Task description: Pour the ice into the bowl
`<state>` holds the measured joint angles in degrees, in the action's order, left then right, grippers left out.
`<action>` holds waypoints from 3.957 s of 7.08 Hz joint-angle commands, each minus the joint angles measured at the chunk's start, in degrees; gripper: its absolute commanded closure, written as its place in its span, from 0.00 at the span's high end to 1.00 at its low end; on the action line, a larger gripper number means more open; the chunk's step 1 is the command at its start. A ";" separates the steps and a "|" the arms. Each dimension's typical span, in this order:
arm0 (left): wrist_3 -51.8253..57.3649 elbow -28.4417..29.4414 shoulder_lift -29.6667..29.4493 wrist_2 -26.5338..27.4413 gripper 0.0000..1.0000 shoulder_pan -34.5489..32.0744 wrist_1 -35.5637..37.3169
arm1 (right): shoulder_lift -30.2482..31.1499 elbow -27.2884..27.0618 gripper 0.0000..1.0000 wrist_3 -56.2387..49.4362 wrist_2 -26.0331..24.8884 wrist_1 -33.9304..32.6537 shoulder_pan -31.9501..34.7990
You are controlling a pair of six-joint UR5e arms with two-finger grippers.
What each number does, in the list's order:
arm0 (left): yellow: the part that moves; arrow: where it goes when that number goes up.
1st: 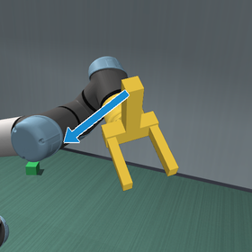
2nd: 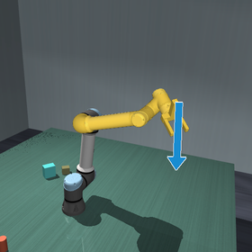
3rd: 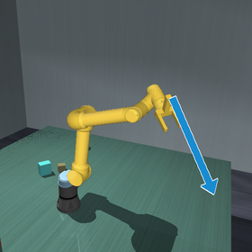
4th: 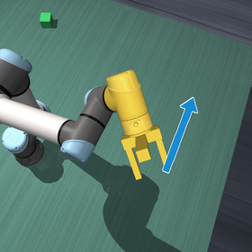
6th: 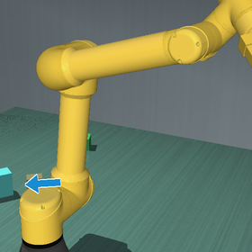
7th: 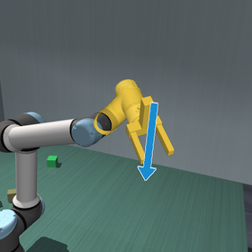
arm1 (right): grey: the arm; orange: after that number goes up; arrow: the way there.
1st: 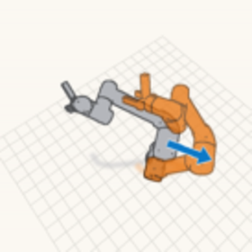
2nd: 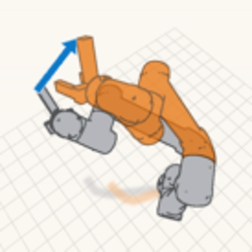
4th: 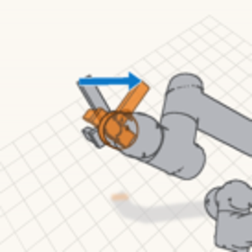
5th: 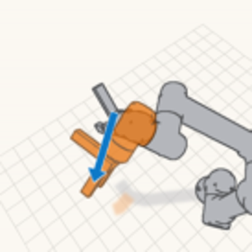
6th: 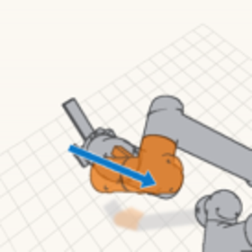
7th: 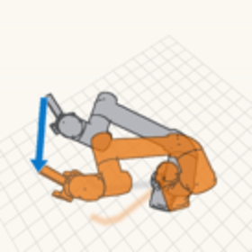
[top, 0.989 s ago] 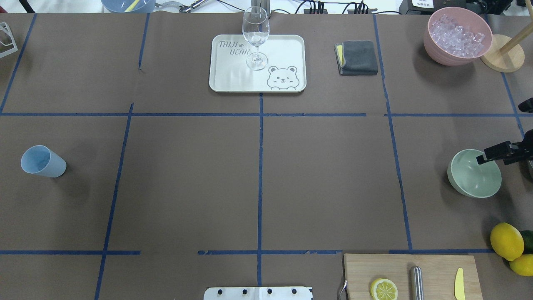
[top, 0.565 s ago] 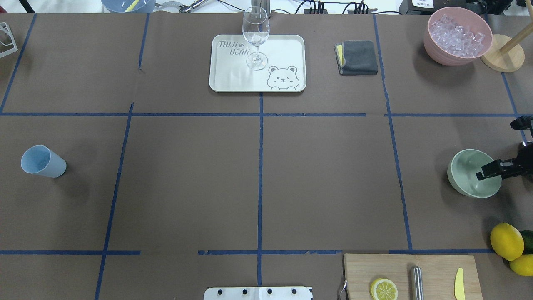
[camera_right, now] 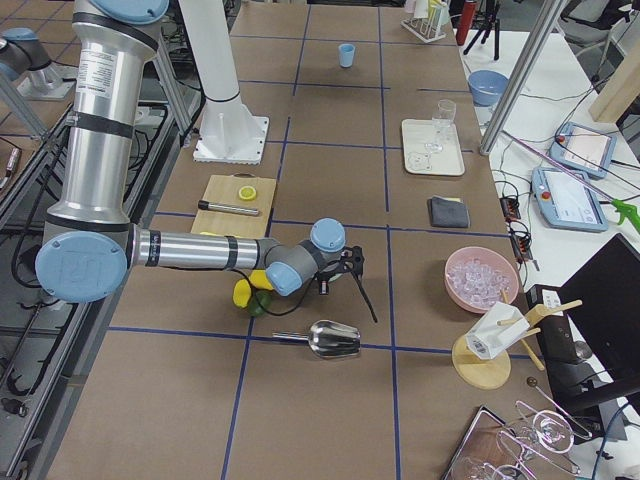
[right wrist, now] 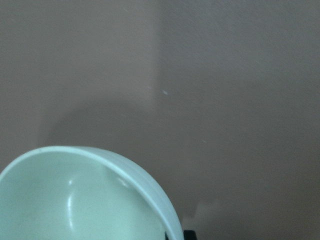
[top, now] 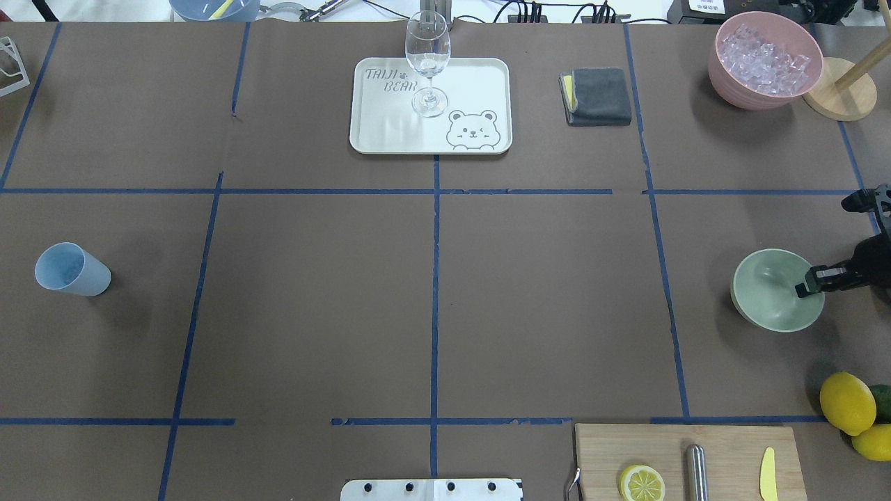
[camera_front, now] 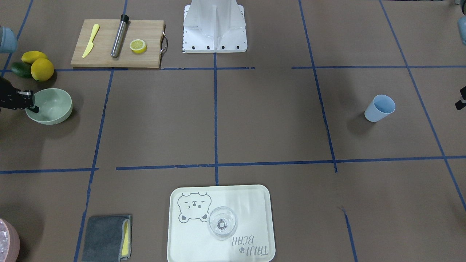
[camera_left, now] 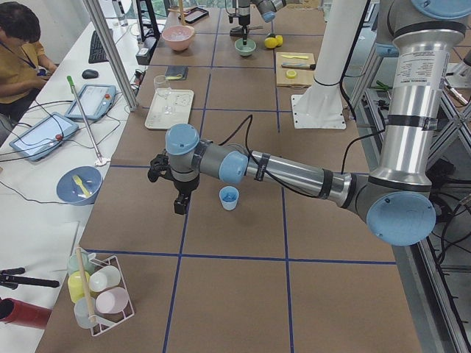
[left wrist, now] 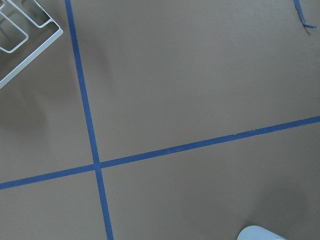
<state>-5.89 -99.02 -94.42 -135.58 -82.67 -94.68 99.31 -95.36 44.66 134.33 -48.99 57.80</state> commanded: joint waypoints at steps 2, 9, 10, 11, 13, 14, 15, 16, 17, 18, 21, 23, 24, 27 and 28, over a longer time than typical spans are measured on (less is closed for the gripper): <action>-0.26 -0.12 0.29 -0.21 1.00 -0.03 -0.07 | -15.50 -5.62 0.00 33.29 -2.47 -1.19 -10.11; -13.94 -7.06 2.39 -0.21 1.00 6.82 -12.51 | -55.51 17.80 0.00 60.53 -30.69 -8.22 -34.76; -13.97 -7.24 3.44 -0.47 1.00 6.82 -20.03 | -56.85 19.84 0.00 60.80 -31.92 -8.14 -35.73; -14.41 -7.67 7.80 -0.39 1.00 6.91 -29.24 | -57.04 19.87 0.00 60.80 -32.02 -8.14 -35.92; -24.78 -6.97 13.28 1.80 0.99 9.09 -40.90 | -56.86 19.87 0.99 60.89 -32.02 -8.31 -35.83; -31.13 -7.06 16.34 9.47 0.99 13.98 -46.85 | -56.86 19.34 1.00 61.24 -31.94 -7.96 -35.57; -35.64 -7.32 17.94 17.99 0.98 20.21 -48.65 | -56.86 16.73 1.00 61.24 -31.33 -8.39 -33.30; -40.90 -7.24 21.00 21.99 0.96 23.93 -53.02 | -56.17 13.66 1.00 61.24 -29.75 -9.10 -31.19; -44.61 -7.32 26.95 29.60 0.96 27.70 -60.81 | -54.59 11.28 1.00 61.24 -28.26 -9.71 -29.00; -54.74 -7.32 29.09 37.16 0.96 35.49 -64.19 | -53.36 10.38 1.00 61.24 -28.07 -9.63 -28.54; -68.96 -6.80 31.31 68.36 0.99 57.93 -66.06 | -51.60 10.29 1.00 61.07 -27.98 -9.11 -28.01; -69.25 -4.70 31.49 86.49 0.99 67.01 -65.90 | -50.89 9.41 1.00 61.07 -27.98 -9.19 -28.09; -69.34 -2.60 31.31 90.45 0.99 68.60 -65.90 | -50.02 8.45 1.00 61.07 -27.98 -9.19 -28.09; -71.97 0.92 28.25 96.96 0.99 73.34 -66.07 | -48.61 6.51 1.00 61.07 -27.98 -9.54 -28.09; -71.89 2.15 26.32 98.04 0.99 73.62 -66.07 | -47.73 6.25 1.00 61.07 -27.89 -9.19 -28.09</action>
<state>-77.47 -98.53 -65.90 -39.75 -10.15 -160.77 50.70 -88.66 105.73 106.37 -58.43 29.71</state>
